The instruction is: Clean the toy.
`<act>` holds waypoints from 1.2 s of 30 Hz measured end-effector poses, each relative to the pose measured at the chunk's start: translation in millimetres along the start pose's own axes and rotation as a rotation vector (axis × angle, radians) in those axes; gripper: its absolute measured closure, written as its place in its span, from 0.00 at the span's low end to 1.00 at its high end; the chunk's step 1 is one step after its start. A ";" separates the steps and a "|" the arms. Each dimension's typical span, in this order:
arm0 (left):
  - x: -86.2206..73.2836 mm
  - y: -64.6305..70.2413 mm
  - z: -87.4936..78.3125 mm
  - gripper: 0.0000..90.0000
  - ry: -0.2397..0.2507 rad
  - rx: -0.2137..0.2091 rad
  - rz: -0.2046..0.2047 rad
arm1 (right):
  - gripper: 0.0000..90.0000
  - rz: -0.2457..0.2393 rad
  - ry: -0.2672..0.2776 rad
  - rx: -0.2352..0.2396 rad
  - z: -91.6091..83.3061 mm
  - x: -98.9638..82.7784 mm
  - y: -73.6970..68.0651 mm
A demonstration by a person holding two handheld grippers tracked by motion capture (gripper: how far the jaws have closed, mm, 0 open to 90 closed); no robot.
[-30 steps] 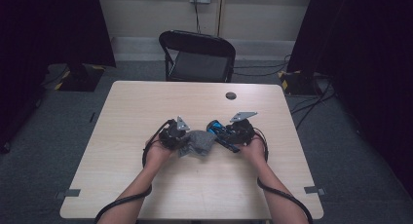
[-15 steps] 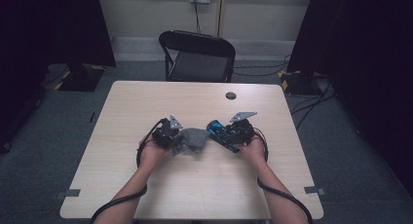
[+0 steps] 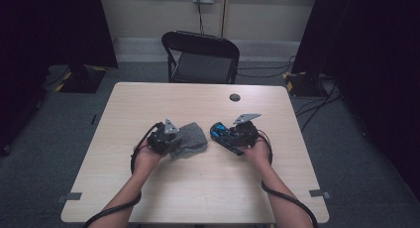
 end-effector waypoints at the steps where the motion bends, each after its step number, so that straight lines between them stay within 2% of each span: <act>1: 0.4 1.3 -1.6 0.82 0.005 -0.006 0.000 | 0.47 0.000 -0.002 0.000 0.0 0.1 0.0; 7: 8.0 17.6 -13.4 0.82 0.054 -0.048 0.030 | 0.47 0.001 -0.010 -0.003 0.2 1.0 0.0; 17: 21.1 58.5 -18.6 0.82 0.099 -0.182 0.074 | 0.47 0.009 -0.011 0.003 -0.1 1.1 0.4; 19: 24.3 68.1 -20.0 0.82 0.103 -0.207 0.104 | 0.47 0.013 -0.007 0.008 -0.3 0.7 0.9; 22: 29.5 81.1 -22.4 0.82 0.115 -0.240 0.126 | 0.47 0.012 -0.017 0.012 -0.8 1.3 1.2; 25: 33.5 93.0 -21.6 0.82 0.119 -0.264 0.156 | 0.47 0.010 -0.022 0.013 -0.8 1.6 1.5; 29: 37.2 107.0 -20.0 0.82 0.137 -0.298 0.156 | 0.47 0.011 -0.027 0.010 -0.7 2.1 1.4; 32: 39.7 118.5 -18.4 0.82 0.143 -0.321 0.172 | 0.47 0.012 -0.024 0.012 -0.7 1.9 1.4; 36: 42.3 135.2 -17.1 0.82 0.141 -0.367 0.208 | 0.47 0.012 -0.029 0.012 -0.6 2.3 1.3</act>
Point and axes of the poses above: each handheld gripper's, and its own axes: z roughly forward along the jaws, x roughly out of its top, y roughly to its right, the point moved 4 cm from there along z, roughly forward along the jaws, and after that the axes turned 10 degrees about x, right-handed, at the moved point
